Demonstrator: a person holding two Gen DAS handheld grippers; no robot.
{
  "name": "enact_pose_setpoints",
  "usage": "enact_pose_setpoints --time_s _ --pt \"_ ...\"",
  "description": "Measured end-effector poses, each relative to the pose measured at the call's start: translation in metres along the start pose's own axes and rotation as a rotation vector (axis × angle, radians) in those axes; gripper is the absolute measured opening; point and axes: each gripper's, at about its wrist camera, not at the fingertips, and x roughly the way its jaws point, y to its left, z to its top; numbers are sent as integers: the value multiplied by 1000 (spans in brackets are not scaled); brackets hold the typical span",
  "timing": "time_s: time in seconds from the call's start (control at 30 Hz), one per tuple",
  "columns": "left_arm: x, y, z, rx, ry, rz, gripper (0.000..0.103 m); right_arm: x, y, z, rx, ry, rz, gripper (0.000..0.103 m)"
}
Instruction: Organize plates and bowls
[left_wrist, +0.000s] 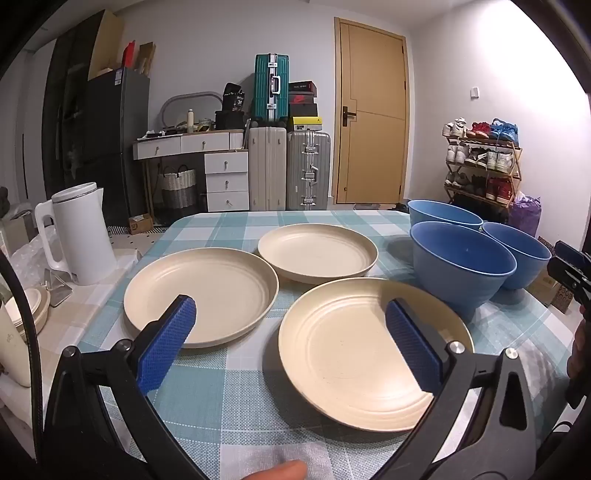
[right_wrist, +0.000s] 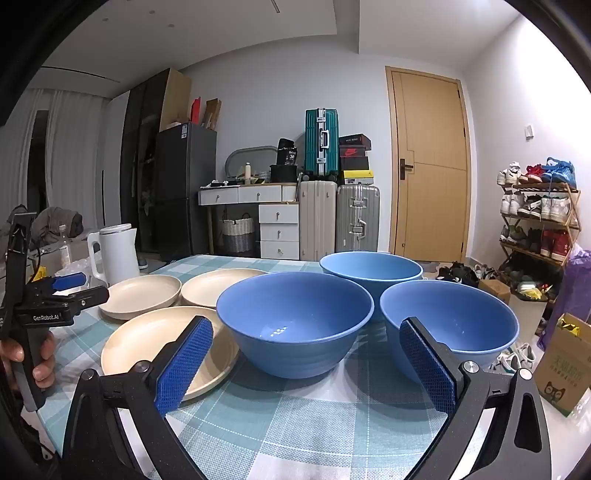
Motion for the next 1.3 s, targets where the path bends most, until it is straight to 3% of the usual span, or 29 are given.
enact_pose_setpoints --time_s 1.3 --pt "0 0 0 7 -8 3 103 1 1 0 0 3 3 103"
